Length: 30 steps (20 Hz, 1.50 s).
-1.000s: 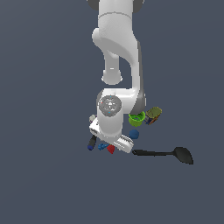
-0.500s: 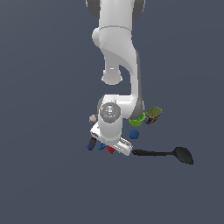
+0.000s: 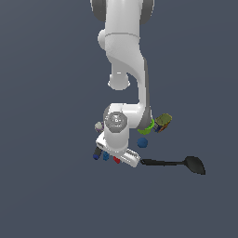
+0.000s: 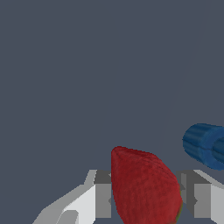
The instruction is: Pick up a designated object from a clutter of objects.
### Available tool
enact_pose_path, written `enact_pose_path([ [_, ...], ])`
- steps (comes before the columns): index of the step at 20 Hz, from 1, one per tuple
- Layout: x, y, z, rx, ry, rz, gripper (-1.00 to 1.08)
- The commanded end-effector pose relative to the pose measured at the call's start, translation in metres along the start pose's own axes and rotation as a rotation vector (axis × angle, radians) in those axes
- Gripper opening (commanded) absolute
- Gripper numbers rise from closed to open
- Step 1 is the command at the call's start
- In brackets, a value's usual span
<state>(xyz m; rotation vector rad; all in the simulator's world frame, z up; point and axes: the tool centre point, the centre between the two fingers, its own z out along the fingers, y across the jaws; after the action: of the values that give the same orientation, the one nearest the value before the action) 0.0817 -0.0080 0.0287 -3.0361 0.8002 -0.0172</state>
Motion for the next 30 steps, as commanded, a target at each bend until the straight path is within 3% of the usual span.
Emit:
enact_pose_path([
  [1, -0.005, 0.000, 0.006, -0.004, -0.010, -0.004, -1.00],
  [16, 0.007, 0.009, -0.028, 0.001, 0.003, 0.003, -1.00],
  [30, 0.035, 0.052, -0.159, 0.000, -0.002, 0.002, -1.00],
])
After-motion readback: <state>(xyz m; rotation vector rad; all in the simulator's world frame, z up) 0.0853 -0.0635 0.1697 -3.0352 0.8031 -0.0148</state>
